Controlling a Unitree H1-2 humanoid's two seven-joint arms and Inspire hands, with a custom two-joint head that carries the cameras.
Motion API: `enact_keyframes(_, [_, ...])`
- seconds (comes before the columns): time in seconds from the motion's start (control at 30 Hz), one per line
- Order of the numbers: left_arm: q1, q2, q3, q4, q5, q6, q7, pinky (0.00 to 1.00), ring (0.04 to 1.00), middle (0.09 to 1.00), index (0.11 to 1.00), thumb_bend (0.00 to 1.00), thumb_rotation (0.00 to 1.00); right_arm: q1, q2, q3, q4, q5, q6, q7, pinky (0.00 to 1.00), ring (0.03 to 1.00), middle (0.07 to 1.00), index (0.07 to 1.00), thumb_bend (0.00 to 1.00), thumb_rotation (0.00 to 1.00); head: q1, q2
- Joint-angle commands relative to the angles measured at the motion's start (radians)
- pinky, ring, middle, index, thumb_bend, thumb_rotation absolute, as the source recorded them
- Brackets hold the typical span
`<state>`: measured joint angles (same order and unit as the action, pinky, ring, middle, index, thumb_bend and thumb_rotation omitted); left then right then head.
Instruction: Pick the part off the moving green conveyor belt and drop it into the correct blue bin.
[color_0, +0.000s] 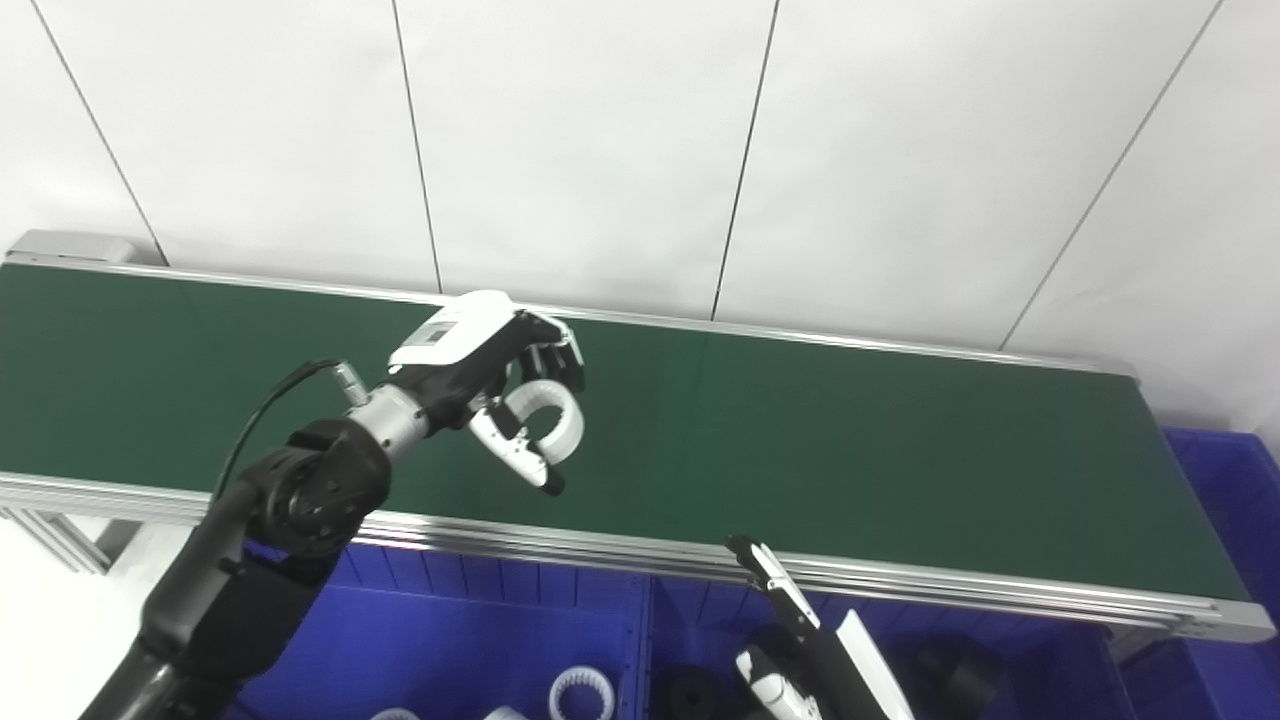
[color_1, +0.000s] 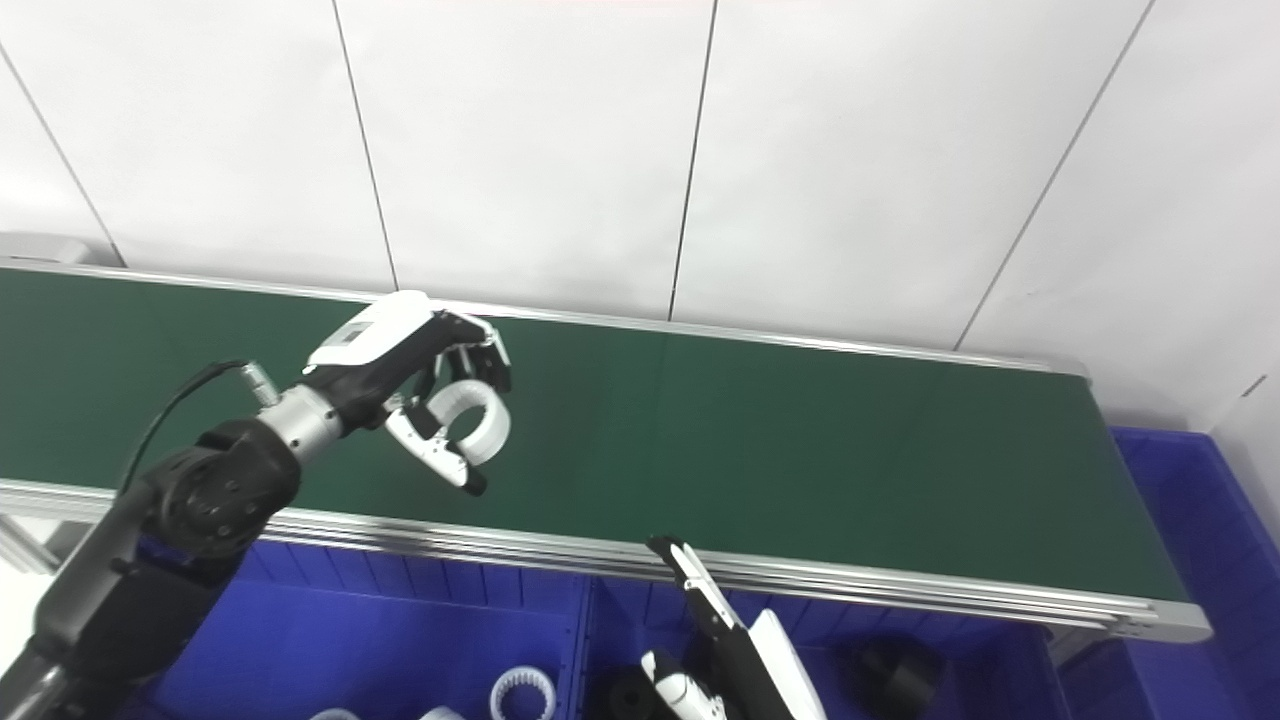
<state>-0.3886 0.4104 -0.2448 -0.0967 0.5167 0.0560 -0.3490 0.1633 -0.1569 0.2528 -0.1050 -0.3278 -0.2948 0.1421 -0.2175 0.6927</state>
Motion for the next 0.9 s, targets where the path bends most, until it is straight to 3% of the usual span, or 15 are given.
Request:
enact_keyframes(0.0, [-0.011,0.024,0.025,-0.059,-0.047,-0.006,-0.014,0.23,0.391,0.468,0.516,0.50,0.00,-0.037,0.014,-0.006,-0.056,0.002,0.048,0.007,0.92,0.963,0.991,0.965,0.39,0.98,-0.035,0.012])
enact_keyframes(0.17, [0.052,0.014,0.037,-0.029,-0.136,-0.091,-0.007,0.24,0.396,0.472,0.518,0.50,0.00,-0.061,0.013,-0.007,-0.073,0.006,0.106,0.025,0.93,0.975,0.998,0.980,0.37,1.00,-0.048,0.005])
enact_keyframes(0.23, [0.083,0.012,0.029,-0.023,-0.117,-0.104,0.006,0.24,0.397,0.474,0.518,0.50,0.00,-0.060,0.012,-0.007,-0.069,0.006,0.103,0.020,0.93,0.974,0.996,0.978,0.37,1.00,-0.054,-0.001])
enact_keyframes(0.4, [0.166,-0.002,0.035,-0.055,-0.173,-0.091,-0.018,0.27,0.406,0.483,0.510,0.50,0.00,-0.064,0.017,-0.008,-0.072,0.000,0.107,0.020,0.94,0.976,0.997,0.978,0.36,1.00,-0.061,-0.003])
enact_keyframes(0.7, [0.253,-0.018,0.014,-0.088,-0.158,-0.084,-0.015,0.26,0.404,0.480,0.515,0.50,0.00,-0.075,0.021,-0.008,-0.075,0.007,0.117,0.022,0.95,0.979,0.998,0.977,0.37,1.00,-0.058,-0.006])
enact_keyframes(0.87, [0.292,-0.030,0.001,-0.098,-0.153,-0.048,-0.028,0.25,0.401,0.480,0.514,0.50,0.00,-0.078,0.022,-0.008,-0.079,-0.002,0.120,0.018,0.94,0.975,0.993,0.972,0.36,1.00,-0.061,-0.004])
